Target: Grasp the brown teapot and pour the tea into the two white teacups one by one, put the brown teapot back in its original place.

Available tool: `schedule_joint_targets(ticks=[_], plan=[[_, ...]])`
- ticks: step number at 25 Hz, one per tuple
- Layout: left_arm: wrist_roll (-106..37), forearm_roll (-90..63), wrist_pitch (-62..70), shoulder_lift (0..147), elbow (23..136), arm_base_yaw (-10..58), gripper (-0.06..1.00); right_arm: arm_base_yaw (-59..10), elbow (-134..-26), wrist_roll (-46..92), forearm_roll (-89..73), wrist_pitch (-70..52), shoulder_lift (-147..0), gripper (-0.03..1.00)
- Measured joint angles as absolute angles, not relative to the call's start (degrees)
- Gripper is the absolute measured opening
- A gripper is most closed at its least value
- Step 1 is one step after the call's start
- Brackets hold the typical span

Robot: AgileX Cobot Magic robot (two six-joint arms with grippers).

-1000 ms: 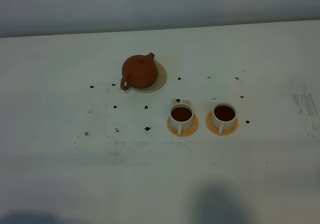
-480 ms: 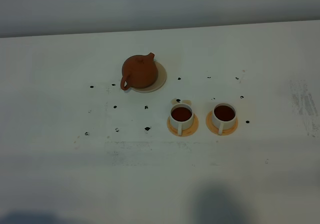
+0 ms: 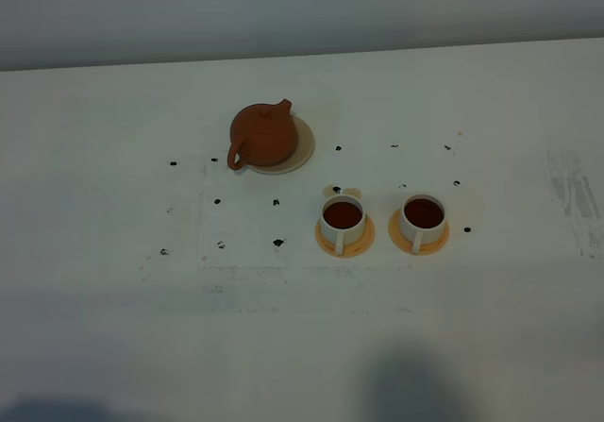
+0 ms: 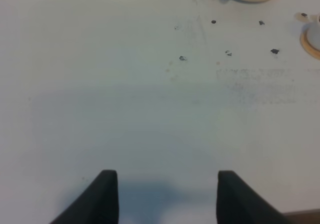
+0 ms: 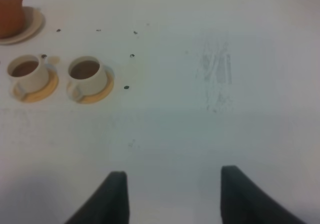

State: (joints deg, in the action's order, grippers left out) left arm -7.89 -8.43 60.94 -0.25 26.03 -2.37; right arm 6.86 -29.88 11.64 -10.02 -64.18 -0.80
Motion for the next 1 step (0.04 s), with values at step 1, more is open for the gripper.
schedule_joint_targets(ticks=[1], plan=[[-7.89, -8.43, 60.94, -0.25, 26.03, -2.37, 0.43, 6.86, -29.88, 11.64, -10.02, -64.18, -0.8, 0.42]])
